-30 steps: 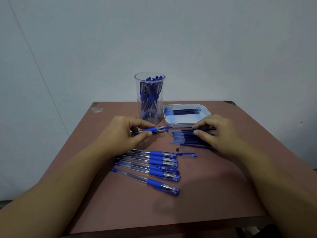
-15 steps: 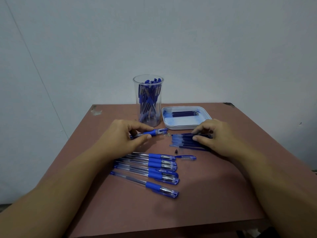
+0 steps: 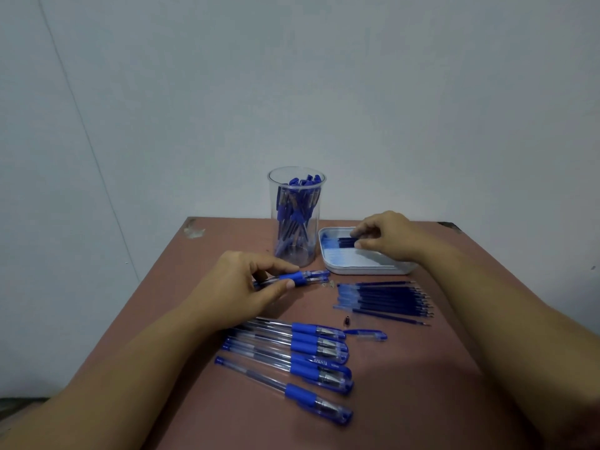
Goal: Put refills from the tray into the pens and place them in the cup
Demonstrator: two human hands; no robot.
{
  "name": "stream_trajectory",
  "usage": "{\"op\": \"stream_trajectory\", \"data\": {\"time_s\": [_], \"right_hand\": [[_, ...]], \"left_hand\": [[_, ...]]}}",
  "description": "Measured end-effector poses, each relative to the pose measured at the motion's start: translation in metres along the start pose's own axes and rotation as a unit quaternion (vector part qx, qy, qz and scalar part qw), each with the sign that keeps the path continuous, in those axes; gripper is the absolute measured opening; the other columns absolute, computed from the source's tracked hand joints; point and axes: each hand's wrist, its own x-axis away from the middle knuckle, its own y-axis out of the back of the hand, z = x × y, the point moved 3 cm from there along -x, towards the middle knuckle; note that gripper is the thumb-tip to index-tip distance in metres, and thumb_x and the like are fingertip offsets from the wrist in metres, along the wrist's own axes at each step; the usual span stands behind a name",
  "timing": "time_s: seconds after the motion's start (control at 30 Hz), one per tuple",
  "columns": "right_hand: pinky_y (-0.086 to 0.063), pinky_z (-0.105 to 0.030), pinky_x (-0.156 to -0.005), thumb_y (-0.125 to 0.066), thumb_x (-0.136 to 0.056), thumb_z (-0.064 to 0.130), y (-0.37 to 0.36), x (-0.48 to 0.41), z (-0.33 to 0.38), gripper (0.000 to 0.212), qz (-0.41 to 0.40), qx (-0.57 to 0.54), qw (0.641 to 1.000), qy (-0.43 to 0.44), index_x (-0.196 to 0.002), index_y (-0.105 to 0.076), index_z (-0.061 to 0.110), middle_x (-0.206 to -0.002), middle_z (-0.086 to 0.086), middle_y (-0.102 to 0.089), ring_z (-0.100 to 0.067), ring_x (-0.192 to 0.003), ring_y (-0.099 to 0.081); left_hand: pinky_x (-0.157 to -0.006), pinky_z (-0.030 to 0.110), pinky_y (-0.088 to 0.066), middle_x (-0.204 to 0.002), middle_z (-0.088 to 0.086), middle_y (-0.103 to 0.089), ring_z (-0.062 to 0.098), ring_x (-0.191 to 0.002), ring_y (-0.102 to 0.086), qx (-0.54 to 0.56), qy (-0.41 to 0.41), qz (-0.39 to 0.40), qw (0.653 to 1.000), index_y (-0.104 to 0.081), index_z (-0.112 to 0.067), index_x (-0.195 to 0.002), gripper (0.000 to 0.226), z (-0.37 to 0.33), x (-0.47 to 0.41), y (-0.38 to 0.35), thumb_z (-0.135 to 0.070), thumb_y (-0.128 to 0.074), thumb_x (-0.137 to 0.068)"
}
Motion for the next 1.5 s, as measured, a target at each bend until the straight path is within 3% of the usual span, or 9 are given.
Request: {"op": "stream_trajectory", "data": {"time_s": [0.23, 0.63, 0.87, 1.0, 1.17, 1.3, 1.5], "right_hand": [[-0.040, -0.014, -0.064, -0.073, -0.085, 0.020, -0.008, -0.015, -0.008, 0.012, 0.024, 0.031, 0.999, -0.025, -0.096, -0.071, 0.023, -0.091, 0.007, -0.066, -0.005, -0.081, -0.060], [-0.045, -0.024, -0.068, -0.066, -0.091, 0.026, -0.006, -0.011, -0.006, 0.003, 0.043, 0.104, 0.994, -0.007, -0.089, -0.063, 0.027, -0.094, 0.005, -0.065, -0.010, -0.083, -0.059], [-0.044, -0.010, -0.067, -0.074, -0.085, 0.025, 0.025, 0.058, 0.039, 0.007, -0.029, -0.027, 0.997, 0.066, -0.091, -0.070, 0.026, -0.084, 0.005, -0.067, -0.003, -0.074, -0.057], [-0.043, -0.006, -0.063, -0.078, -0.078, 0.019, 0.029, 0.107, 0.052, 0.008, -0.074, -0.090, 0.989, 0.087, -0.085, -0.074, 0.020, -0.076, 0.003, -0.068, -0.009, -0.074, -0.059], [-0.051, -0.022, -0.066, -0.077, -0.067, 0.034, 0.004, 0.122, 0.035, 0.013, -0.100, -0.162, 0.975, 0.118, -0.077, -0.074, 0.025, -0.075, 0.003, -0.070, -0.011, -0.068, -0.061], [-0.048, -0.020, -0.064, -0.082, -0.073, 0.022, -0.007, 0.118, 0.027, 0.010, -0.108, -0.162, 0.973, 0.124, -0.077, -0.074, 0.025, -0.075, 0.006, -0.070, -0.010, -0.067, -0.060], [-0.052, -0.041, -0.066, -0.082, -0.075, 0.023, -0.016, 0.113, 0.024, 0.013, -0.109, -0.143, 0.974, 0.139, -0.080, -0.073, 0.031, -0.078, 0.007, -0.070, -0.020, -0.068, -0.060]], "left_hand": [[-0.060, 0.010, -0.042, -0.079, -0.022, -0.070, 0.002, -0.066, -0.061, 0.009, 0.001, 0.002, 1.000, -0.075, -0.038, -0.104, 0.023, 0.005, -0.001, 0.000, -0.027, -0.076, -0.084], [-0.056, 0.007, -0.038, -0.072, -0.023, -0.068, -0.002, -0.060, -0.058, 0.003, 0.010, 0.001, 1.000, -0.076, -0.035, -0.105, 0.023, 0.001, 0.000, 0.001, -0.027, -0.076, -0.084], [-0.059, 0.008, -0.040, -0.075, -0.024, -0.069, 0.000, -0.063, -0.060, 0.009, 0.002, -0.003, 1.000, -0.076, -0.035, -0.104, 0.023, -0.001, 0.000, 0.001, -0.024, -0.076, -0.084], [-0.057, 0.007, -0.039, -0.076, -0.031, -0.067, -0.002, -0.062, -0.058, 0.002, -0.021, -0.003, 1.000, -0.073, -0.040, -0.103, 0.026, -0.011, 0.002, 0.000, -0.022, -0.076, -0.084], [-0.056, 0.006, -0.037, -0.070, -0.030, -0.065, -0.004, -0.057, -0.056, 0.009, -0.027, -0.005, 1.000, -0.076, -0.034, -0.104, 0.024, -0.018, 0.004, -0.003, -0.021, -0.076, -0.083], [-0.054, 0.004, -0.036, -0.066, -0.032, -0.062, -0.007, -0.053, -0.053, 0.010, -0.033, -0.006, 0.999, -0.075, -0.029, -0.103, 0.026, -0.022, 0.004, -0.004, -0.014, -0.077, -0.082], [-0.056, 0.005, -0.038, -0.070, -0.031, -0.065, -0.005, -0.054, -0.055, 0.025, -0.037, 0.009, 0.999, -0.077, -0.025, -0.103, 0.024, -0.022, 0.005, -0.006, -0.014, -0.077, -0.082]]}}
